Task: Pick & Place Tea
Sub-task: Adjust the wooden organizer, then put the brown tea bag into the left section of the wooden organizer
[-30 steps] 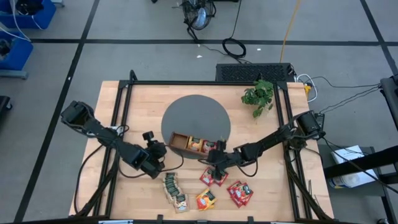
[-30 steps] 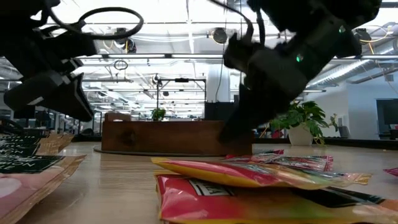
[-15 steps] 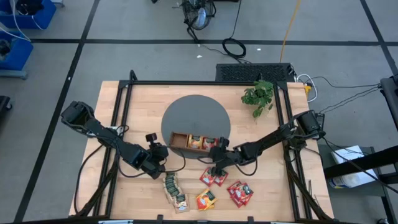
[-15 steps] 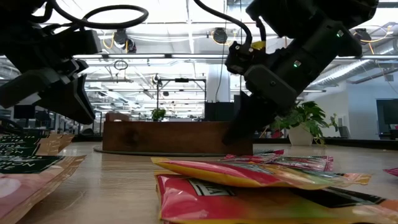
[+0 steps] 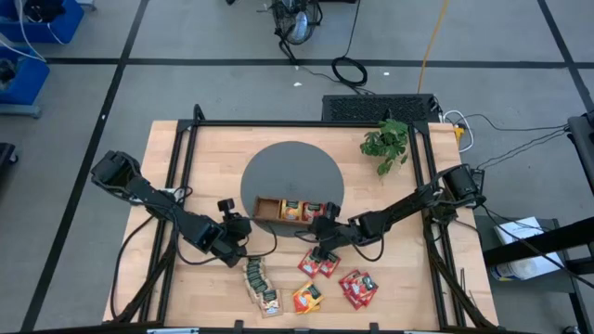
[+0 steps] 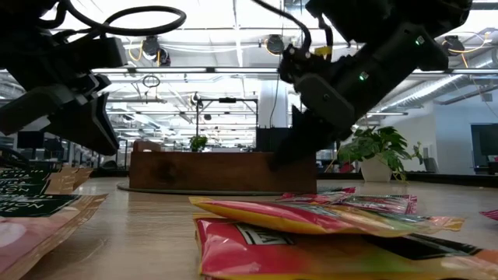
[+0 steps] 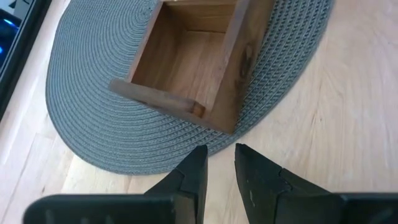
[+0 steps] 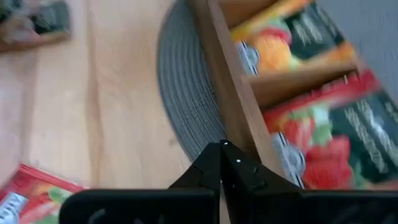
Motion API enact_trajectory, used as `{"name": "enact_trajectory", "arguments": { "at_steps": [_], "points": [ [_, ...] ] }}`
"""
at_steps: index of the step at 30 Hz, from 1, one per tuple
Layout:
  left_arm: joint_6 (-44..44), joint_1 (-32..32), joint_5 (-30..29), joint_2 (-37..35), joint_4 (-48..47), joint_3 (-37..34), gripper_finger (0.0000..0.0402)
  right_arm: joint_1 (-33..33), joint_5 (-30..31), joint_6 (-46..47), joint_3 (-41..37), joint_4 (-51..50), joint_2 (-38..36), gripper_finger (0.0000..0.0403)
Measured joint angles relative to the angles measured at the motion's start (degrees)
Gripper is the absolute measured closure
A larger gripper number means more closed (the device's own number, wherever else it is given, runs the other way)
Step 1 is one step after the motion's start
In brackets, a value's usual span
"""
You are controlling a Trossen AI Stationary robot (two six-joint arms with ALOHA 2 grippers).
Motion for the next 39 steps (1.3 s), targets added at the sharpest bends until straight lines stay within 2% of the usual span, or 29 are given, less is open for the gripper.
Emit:
{"name": "enact_trajectory", "arguments": {
  "at_steps": [7, 13, 19, 25, 31, 34, 39],
  "points": [
    [7.6, -2.4, 0.9, 0.0, 2.1, 0.0, 0.0314, 2.3, -0.5, -9.6, 1.1, 7.4, -2.4, 0.0403],
    [11.4, -6.7, 3.1, -0.2, 7.8, 1.5, 0.0314, 4.6, -9.5, -15.0, 5.3, 9.5, -2.7, 0.0403],
    [18.8, -11.6, 8.7, 1.1, 27.1, 1.9, 0.0314, 4.7, -11.0, -13.3, 7.1, 5.7, -0.5, 0.0403],
    [16.4, -16.7, 14.8, 8.1, 41.2, 1.9, 0.0314, 4.8, -14.4, -9.4, 7.3, 6.5, 1.5, 0.0403],
    [16.3, -21.1, 16.5, 13.4, 43.3, 10.7, 0.0314, 4.0, -21.3, -5.9, 7.2, 10.7, 4.5, 0.0403],
    [17.9, -21.6, 16.3, 16.4, 39.9, 14.5, 0.0314, 3.9, -24.7, -4.3, 7.7, 11.9, 6.5, 0.0400],
    [18.4, -20.6, 17.6, 23.0, 42.2, 17.8, 0.0314, 4.9, -30.4, -3.8, 12.0, 14.6, 10.8, 0.0366]
  ]
}}
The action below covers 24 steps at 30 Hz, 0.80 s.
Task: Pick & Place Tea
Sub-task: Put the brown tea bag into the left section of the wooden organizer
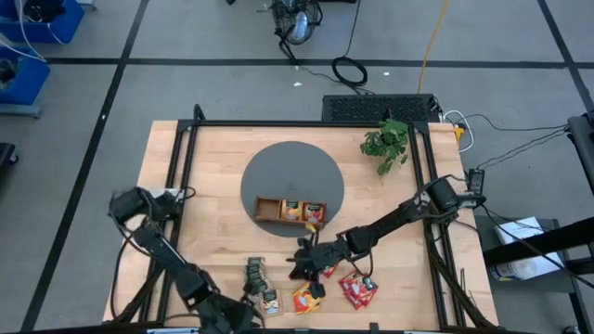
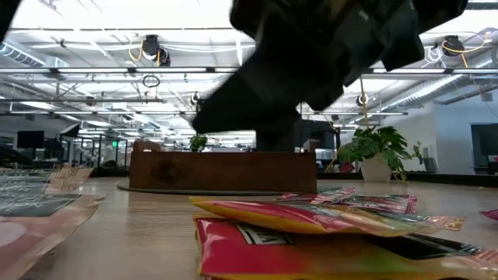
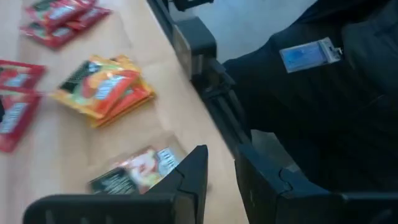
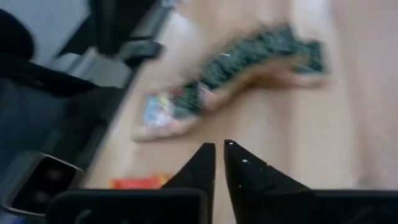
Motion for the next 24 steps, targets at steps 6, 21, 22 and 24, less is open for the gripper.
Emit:
{"name": "enact_trajectory", "arguments": {
  "at_steps": [6, 21, 22, 24],
  "points": [
    [1.8, 1.9, 4.7, 2.2, 3.2, 0.1, 0.0314, 0.1, -4.3, 1.7, 6.2, -1.9, 5.9, 0.0305],
    [-0.8, 5.8, 12.6, 4.0, 0.1, -0.3, 0.0314, -3.3, -13.3, 10.2, 9.4, -4.3, 9.7, 0.0230],
    [-0.8, 6.0, 12.5, 4.0, 0.1, -0.3, 0.0314, -3.2, -13.5, 10.5, 9.4, -4.3, 9.7, 0.0230],
    [-0.9, 6.5, 12.5, 4.0, -0.1, -0.3, 0.0314, -3.2, -13.5, 10.6, 9.4, -4.4, 9.7, 0.0230]
  ]
}}
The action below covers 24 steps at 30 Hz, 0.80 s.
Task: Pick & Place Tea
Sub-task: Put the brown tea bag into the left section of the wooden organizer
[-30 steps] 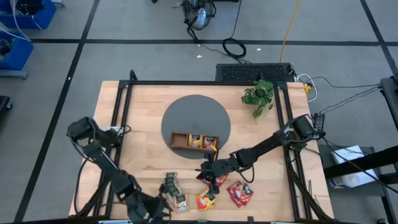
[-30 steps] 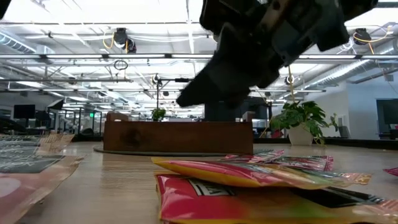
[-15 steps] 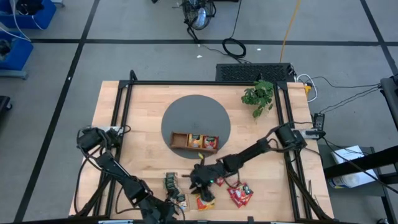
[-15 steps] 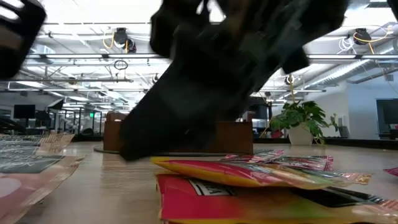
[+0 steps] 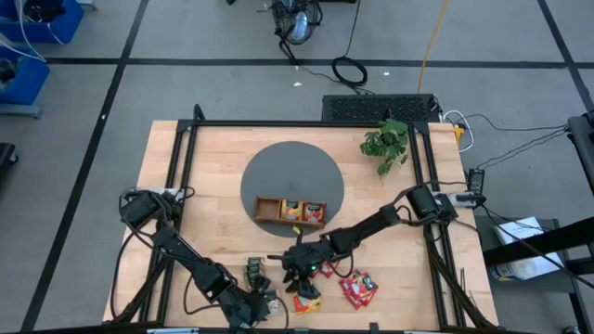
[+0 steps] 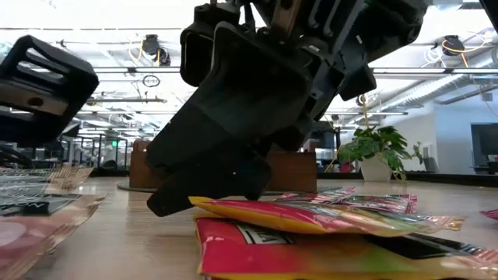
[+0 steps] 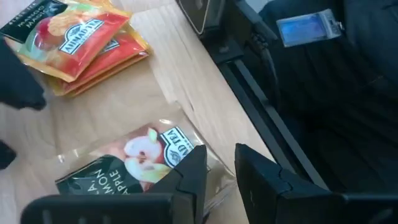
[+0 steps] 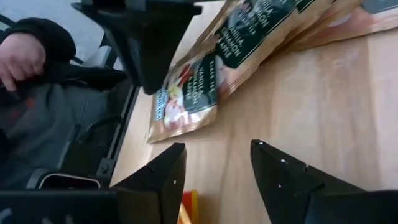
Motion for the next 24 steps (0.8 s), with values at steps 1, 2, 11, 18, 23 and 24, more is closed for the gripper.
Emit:
{"name": "enact_trajectory", "arguments": {
  "at_steps": [1, 2, 11, 18, 23, 24],
  "points": [
    [-0.1, 0.3, 0.0, 0.0, -0.5, 0.0, 0.0314, 0.0, 0.0, 0.0, 0.0, 0.0, 0.0, 0.0230],
    [-0.2, 0.6, 0.1, 0.0, -1.0, 0.0, 0.0314, 0.0, -0.1, 0.0, 0.0, 0.0, 0.0, 0.0231],
    [-0.1, 2.6, 0.4, 0.0, -2.5, 0.0, 0.0314, 0.0, -1.6, -0.4, 0.0, 0.6, 0.0, 0.0228],
    [0.6, 3.2, 0.2, -0.1, -3.7, 0.0, 0.0314, 0.0, -1.4, 1.1, -0.1, 1.3, 0.0, 0.0230],
    [0.7, 3.8, -0.2, -0.1, -3.8, -0.3, 0.0314, -0.6, 3.0, 2.2, -0.1, 0.6, 0.0, 0.0231],
    [0.7, 3.8, -0.3, -0.1, -3.5, -0.7, 0.0314, -0.9, 3.3, 2.3, -0.1, 0.5, 0.0, 0.0231]
  ]
}}
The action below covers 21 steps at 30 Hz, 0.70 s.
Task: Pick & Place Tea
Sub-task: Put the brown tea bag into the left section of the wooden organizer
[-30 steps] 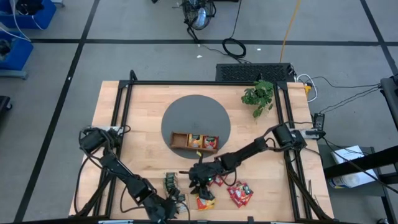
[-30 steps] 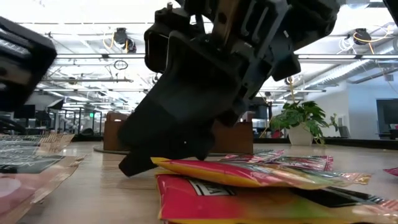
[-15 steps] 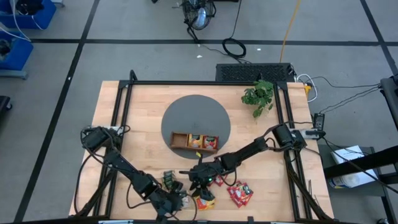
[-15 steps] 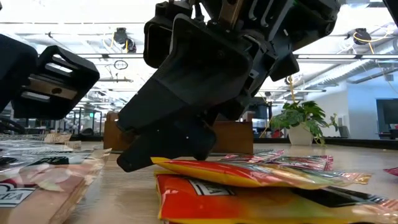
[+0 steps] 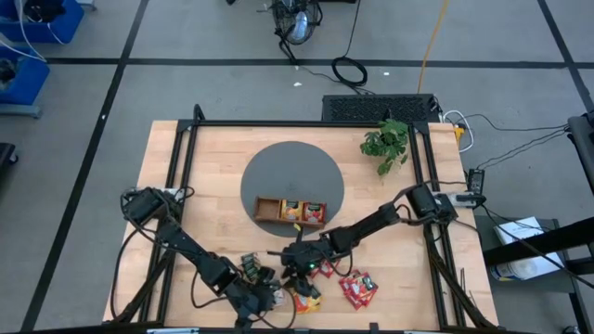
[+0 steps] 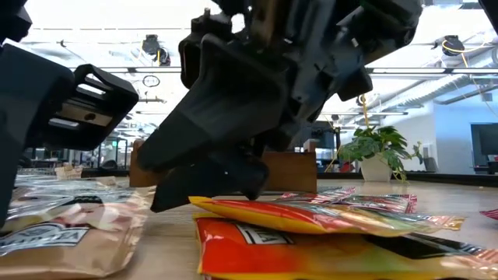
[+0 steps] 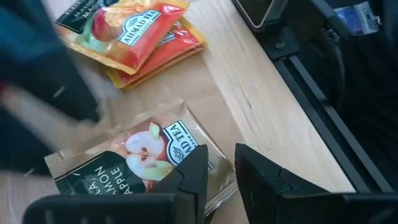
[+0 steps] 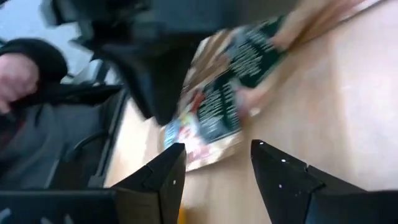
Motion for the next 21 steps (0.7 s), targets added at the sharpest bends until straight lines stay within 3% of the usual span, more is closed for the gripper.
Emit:
{"name": "enact_trajectory", "arguments": {
  "at_steps": [13, 21],
  "points": [
    [-0.8, 1.6, -1.3, -0.1, 10.8, -6.9, 0.0314, -0.3, -1.7, 0.4, 0.1, -0.6, 0.4, 0.0236],
    [-0.5, 1.6, -1.3, 0.0, 10.6, -7.0, 0.0314, -0.3, -1.6, -1.9, 0.1, -0.8, 0.5, 0.0318]
  ]
}}
